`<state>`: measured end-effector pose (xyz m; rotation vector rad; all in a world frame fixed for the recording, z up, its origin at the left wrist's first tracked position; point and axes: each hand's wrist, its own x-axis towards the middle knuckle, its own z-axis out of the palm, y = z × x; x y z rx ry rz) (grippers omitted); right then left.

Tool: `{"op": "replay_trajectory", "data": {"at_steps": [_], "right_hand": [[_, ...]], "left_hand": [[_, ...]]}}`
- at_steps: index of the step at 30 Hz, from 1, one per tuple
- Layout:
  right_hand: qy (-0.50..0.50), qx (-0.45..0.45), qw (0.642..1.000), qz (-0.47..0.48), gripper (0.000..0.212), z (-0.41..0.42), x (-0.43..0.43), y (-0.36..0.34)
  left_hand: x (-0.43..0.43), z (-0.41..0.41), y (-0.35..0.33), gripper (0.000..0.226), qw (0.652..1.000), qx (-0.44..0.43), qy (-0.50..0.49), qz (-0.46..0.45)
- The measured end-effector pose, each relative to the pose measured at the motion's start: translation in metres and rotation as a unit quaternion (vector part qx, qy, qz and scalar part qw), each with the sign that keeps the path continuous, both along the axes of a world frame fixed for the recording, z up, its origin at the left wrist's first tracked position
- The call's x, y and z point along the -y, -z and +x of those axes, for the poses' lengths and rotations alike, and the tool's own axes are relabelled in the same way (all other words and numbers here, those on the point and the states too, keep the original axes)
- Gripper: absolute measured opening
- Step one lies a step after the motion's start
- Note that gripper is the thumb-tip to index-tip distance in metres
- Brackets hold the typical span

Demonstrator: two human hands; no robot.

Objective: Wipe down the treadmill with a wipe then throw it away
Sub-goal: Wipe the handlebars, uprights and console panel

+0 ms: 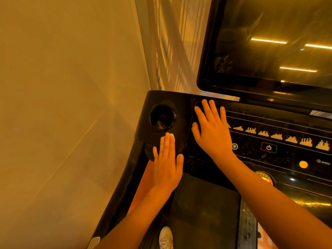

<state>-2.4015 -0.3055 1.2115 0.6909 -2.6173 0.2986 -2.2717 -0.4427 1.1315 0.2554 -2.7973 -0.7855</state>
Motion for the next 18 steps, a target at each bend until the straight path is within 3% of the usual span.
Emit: {"op": "replay_trajectory", "data": {"at_steps": [5,11,18], "right_hand": [[-0.001,0.007,1.0,0.016,0.056,0.0,-0.001,0.001],[-0.003,0.009,0.999,0.031,0.059,-0.001,-0.003,0.0],[0.0,0.01,0.999,0.033,0.06,0.0,-0.001,0.001]], "left_hand": [[0.013,-0.008,-0.003,0.066,0.997,0.013,0.048,-0.061],[0.013,-0.015,-0.005,0.065,0.998,0.005,0.035,-0.05],[0.029,-0.025,-0.007,0.065,0.988,-0.002,0.097,-0.118]]}}
